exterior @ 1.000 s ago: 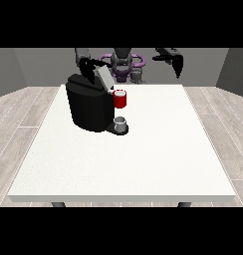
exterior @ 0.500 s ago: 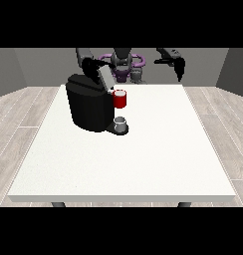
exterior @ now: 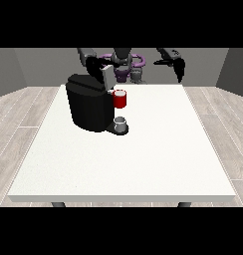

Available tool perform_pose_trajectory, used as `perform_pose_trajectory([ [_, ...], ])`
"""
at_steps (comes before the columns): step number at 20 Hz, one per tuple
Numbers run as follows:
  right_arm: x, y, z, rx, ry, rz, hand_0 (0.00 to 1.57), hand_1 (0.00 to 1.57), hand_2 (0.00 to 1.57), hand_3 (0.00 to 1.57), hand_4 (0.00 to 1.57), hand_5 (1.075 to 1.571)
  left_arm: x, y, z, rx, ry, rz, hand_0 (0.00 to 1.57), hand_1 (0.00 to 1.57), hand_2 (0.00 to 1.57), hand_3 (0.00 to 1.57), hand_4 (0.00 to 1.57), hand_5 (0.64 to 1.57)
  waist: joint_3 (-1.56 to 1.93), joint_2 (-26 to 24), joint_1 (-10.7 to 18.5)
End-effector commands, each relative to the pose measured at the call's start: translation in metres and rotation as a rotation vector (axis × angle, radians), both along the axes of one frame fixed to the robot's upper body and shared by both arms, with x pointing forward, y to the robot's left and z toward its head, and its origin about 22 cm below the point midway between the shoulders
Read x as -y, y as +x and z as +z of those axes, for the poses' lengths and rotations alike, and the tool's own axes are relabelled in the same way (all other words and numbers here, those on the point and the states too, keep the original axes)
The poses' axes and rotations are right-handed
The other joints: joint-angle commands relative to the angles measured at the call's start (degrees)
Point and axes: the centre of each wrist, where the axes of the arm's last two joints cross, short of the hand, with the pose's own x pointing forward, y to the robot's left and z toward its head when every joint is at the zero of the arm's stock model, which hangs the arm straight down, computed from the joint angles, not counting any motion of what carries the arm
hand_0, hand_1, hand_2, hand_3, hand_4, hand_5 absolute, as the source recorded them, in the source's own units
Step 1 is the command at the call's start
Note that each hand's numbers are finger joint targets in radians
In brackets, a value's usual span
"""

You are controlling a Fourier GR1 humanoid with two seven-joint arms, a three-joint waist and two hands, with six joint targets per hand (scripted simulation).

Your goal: Insert the coffee pod into the coffee machine and close the lid

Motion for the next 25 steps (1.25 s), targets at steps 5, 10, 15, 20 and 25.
perform_pose_trajectory([
  [5, -0.029, -0.001, 0.01, 0.065, -0.117, 0.081, 0.0, 0.0, 0.0, 0.0, 0.15, 1.571, 0.008, 0.007, 0.007, -0.008, 0.013, 0.001, 0.0, 0.0, 0.0, 0.0, 0.16, 1.571, -0.18, -0.3, 1.6],
  [10, -0.023, 0.006, 0.014, 0.05, -0.111, 0.057, 0.0, 0.0, 0.0, 0.0, 0.12, 1.571, 0.017, -0.002, 0.005, -0.009, 0.004, -0.004, 0.0, 0.0, 0.0, 0.0, 0.15, 1.571, -0.18, -1.0, 2.5],
  [15, -0.044, 0.0, 0.018, 0.09, -0.067, 0.154, 0.0, 0.0, 0.0, 0.0, 0.07, 1.571, -0.024, 0.001, 0.014, 0.012, -0.002, -0.044, 0.0, 0.0, 0.0, 0.0, 0.2, 1.571, -0.19, -2.4, 1.2],
  [20, -0.068, -0.041, -0.039, 0.068, 0.063, 0.225, 0.0, 0.0, 0.0, 0.0, 0.28, 1.571, 0.006, -0.015, -0.023, -0.029, -0.012, -0.004, 0.0, 0.0, 0.0, 0.0, 0.14, 1.571, -0.18, -6.5, -2.3],
  [25, -0.049, -0.079, -0.086, -0.037, 0.164, 0.162, 0.0, 0.0, 0.0, 0.0, 0.16, 1.571, 0.001, -0.029, -0.042, -0.032, -0.044, 0.077, 0.0, 0.0, 0.0, 0.0, 0.19, 1.571, -0.18, -9.1, -6.9],
])
